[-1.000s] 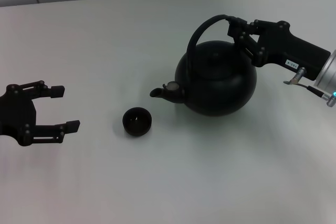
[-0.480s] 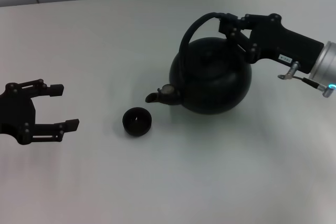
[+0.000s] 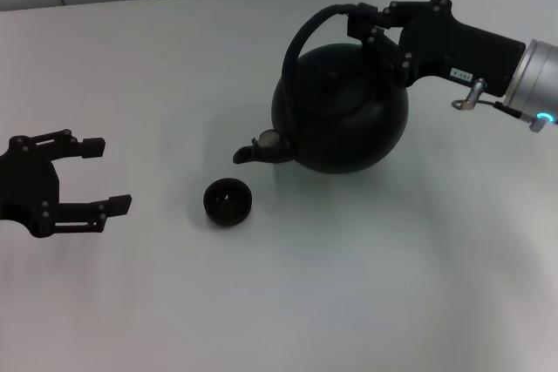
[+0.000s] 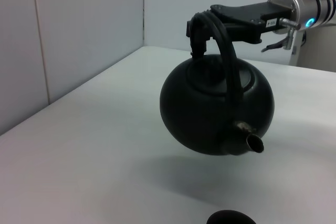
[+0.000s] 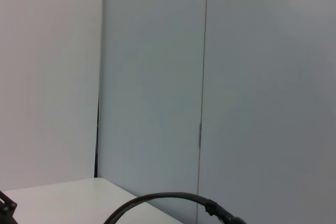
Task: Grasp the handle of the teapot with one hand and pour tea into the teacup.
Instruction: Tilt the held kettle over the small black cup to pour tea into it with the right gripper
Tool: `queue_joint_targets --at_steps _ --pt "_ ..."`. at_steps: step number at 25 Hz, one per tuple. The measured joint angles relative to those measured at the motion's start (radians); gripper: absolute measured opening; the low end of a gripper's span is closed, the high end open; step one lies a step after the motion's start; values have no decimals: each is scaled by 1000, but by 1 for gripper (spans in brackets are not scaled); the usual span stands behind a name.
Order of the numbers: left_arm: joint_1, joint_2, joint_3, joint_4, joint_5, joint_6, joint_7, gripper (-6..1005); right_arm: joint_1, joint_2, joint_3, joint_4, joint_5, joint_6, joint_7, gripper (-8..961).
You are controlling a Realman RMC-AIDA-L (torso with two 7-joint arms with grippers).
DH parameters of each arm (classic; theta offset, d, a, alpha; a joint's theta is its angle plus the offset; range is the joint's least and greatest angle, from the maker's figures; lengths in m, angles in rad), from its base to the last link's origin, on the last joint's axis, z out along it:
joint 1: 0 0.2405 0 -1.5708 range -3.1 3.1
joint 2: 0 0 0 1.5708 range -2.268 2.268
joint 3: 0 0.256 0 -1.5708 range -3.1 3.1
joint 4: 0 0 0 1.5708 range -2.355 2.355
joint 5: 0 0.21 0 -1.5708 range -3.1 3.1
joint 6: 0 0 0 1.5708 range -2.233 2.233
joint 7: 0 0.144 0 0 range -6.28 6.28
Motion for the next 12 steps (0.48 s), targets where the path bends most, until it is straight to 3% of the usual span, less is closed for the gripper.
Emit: queue_joint_targets --at_steps 12 --pt "-4 -4 5 0 3 -6 -1 870 -3 -2 -117 -107 -4 62 31 136"
